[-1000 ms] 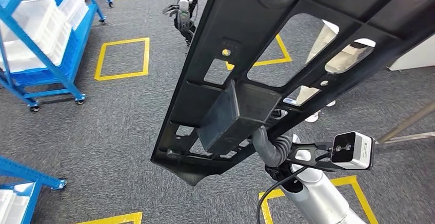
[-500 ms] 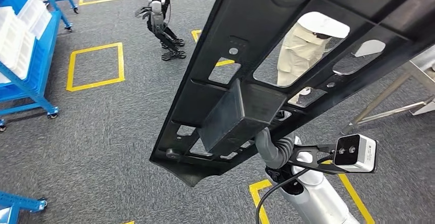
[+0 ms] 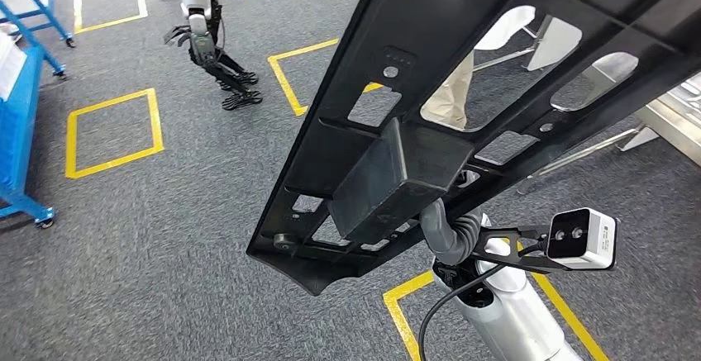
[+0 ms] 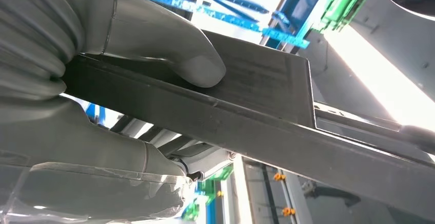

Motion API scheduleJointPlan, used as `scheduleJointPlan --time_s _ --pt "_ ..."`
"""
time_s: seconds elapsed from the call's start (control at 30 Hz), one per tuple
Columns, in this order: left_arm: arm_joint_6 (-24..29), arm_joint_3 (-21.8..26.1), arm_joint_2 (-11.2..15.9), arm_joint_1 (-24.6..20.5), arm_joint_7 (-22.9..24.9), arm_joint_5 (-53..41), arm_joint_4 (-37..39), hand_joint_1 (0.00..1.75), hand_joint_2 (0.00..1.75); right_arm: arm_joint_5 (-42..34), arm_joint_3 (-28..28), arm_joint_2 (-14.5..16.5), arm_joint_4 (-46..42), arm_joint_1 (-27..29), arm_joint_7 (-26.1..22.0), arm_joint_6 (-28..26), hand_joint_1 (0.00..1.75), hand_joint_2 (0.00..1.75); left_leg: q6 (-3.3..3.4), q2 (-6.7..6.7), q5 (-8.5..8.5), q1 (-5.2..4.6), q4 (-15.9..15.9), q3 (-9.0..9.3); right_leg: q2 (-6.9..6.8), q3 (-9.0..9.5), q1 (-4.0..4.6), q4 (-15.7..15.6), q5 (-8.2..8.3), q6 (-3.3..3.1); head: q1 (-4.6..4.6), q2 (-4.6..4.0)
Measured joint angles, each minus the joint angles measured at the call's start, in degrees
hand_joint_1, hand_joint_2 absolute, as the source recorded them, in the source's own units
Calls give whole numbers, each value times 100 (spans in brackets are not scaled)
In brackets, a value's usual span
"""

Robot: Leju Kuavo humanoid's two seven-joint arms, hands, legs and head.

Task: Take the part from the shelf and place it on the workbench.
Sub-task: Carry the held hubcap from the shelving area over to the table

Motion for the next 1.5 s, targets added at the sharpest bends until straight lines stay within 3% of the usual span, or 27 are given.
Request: scheduleJointPlan --time_s 0.07,0.1,0.13,0.2,0.27,0.37,0.43,0.47,0.5,0.57,0.63,0.7,0.77,0.8,0.87,0.93,0.97,1.0,1.07,1.1,1.17,1.23,1.3,1.37,1.43,1.47,1.5 --pt "-1 1 8 2 -1 5 2 0 175 23 -33 17 1 12 -10 38 175 175 52 -197 344 -2 -816 363 111 -4 -1 5 6 28 2 -1" --pt "-3 0 12 1 -1 5 3 0 175 39 -46 26 2 20 -15 55 175 175 73 -274 415 -8 -1060 468 158 -17 -6 6 14 58 2 0" --pt "-8 -1 15 0 -2 5 4 0 175 55 -56 33 2 34 -20 66 175 175 95 -312 416 -20 -1157 506 202 -32 -15 2 24 95 3 0" --pt "-19 -2 13 -14 -4 4 4 0 175 85 -75 42 2 65 -22 74 175 175 154 -229 443 -25 -1202 522 268 -49 -29 -17 44 174 3 0" --pt "-32 -5 10 -26 -10 -2 3 0 175 107 -107 46 0 77 -23 85 175 175 239 -120 494 -11 -1282 553 122 -127 -13 138 -73 220 17 0" --pt "-45 -11 8 -17 -19 -11 3 0 175 122 -139 52 1 96 -25 99 175 175 303 49 516 -27 -1323 556 -210 -593 -6 1134 -599 254 45 0" --pt "-51 -15 8 -11 -17 -12 4 0 175 125 -164 54 10 127 -25 105 175 175 307 161 509 -44 -1317 552 -258 -815 -23 1612 -727 279 45 0" --pt "-54 -16 8 -13 -15 -11 3 0 175 126 -176 54 15 137 -25 116 175 175 302 212 504 -48 -1309 551 -276 -766 -30 1527 -634 284 46 0" --pt "-56 -16 5 -18 -12 -11 3 0 175 128 -186 54 19 142 -25 131 175 175 294 259 493 -49 -1295 553 -318 -595 -33 1206 -455 282 46 0" --pt "-55 -17 0 -27 -5 -8 3 0 175 134 -196 55 20 144 -26 163 175 175 258 337 456 -66 -1248 555 -534 -159 -10 382 -150 244 44 0" --pt "-48 -17 -3 -32 -1 -3 3 0 175 139 -198 64 19 146 -27 184 175 175 203 399 422 -90 -1209 554 -653 29 21 3 -67 188 38 0" --pt "-38 -17 -4 -39 5 0 2 0 175 145 -199 80 16 146 -25 198 175 175 143 480 408 -96 -1210 569 -555 18 30 -12 -56 131 38 0" --pt "-31 -18 -8 -38 11 3 2 0 175 152 -199 104 7 139 -17 202 175 175 77 412 299 -73 -1094 545 -457 35 7 -57 -22 67 33 0" --pt "-29 -19 -9 -35 14 4 2 0 175 156 -198 123 2 135 -15 202 175 175 45 314 158 -57 -878 462 -408 44 -10 -79 -4 39 27 0" --pt "-27 -19 -9 -28 13 4 2 0 175 162 -197 157 -2 131 -12 202 175 175 0 105 -234 -32 -124 124 -310 37 -18 -86 11 10 14 0" --pt "-29 -20 -11 -15 6 4 2 0 175 163 -197 167 -1 142 -7 203 175 175 -20 53 -423 -23 486 -177 -191 27 -13 -79 16 7 10 0" --pt "-32 -20 -13 -10 0 4 2 0 175 164 -197 167 -1 147 -4 204 175 175 -18 46 -343 -19 482 -186 -126 26 -11 -73 18 9 10 -1" --pt "-34 -21 -14 -5 -8 4 2 0 175 164 -197 167 0 151 -2 205 175 175 -10 31 -163 -14 245 -83 -63 30 -11 -66 20 15 9 -1" --pt "-37 -21 -11 -4 -21 4 3 0 175 163 -198 168 1 149 -2 215 175 175 23 -141 251 0 -612 311 49 33 -8 -52 23 40 11 -1" --pt "-37 -21 -8 -7 -29 3 3 0 175 163 -198 170 1 147 -1 223 175 175 43 -241 364 4 -942 457 97 20 -7 -46 30 66 12 0" --pt "-38 -22 -4 -16 -41 2 4 0 175 160 -198 176 1 143 2 234 175 175 85 -353 396 -6 -1192 558 183 -20 -19 -47 57 141 14 0" --pt "-37 -25 -9 -30 -45 1 4 0 175 156 -198 180 -1 143 4 236 175 175 150 -259 433 -5 -1226 564 242 -45 -33 -52 74 215 14 0" --pt "-31 -27 -18 -35 -43 -1 4 0 175 148 -202 180 -8 135 5 235 175 175 234 -141 480 15 -1292 577 76 -160 -11 176 -87 253 32 0" --pt "-25 -28 -21 -26 -40 -4 4 0 175 141 -204 181 -13 131 6 236 175 175 282 -17 498 5 -1323 569 -180 -493 -2 884 -477 270 60 0" --pt "-22 -29 -22 -15 -33 -2 4 0 175 140 -203 181 -11 148 8 236 175 175 290 102 496 -16 -1316 554 -259 -803 -17 1569 -740 288 69 0" --pt "-22 -30 -23 -14 -26 1 4 0 175 140 -203 180 -11 156 9 237 175 175 288 159 494 -23 -1308 550 -269 -812 -22 1624 -713 291 70 0" --pt "-22 -31 -26 -18 -17 5 4 0 175 140 -203 181 -11 161 10 238 175 175 283 211 488 -27 -1296 549 -290 -691 -23 1423 -578 286 70 0"
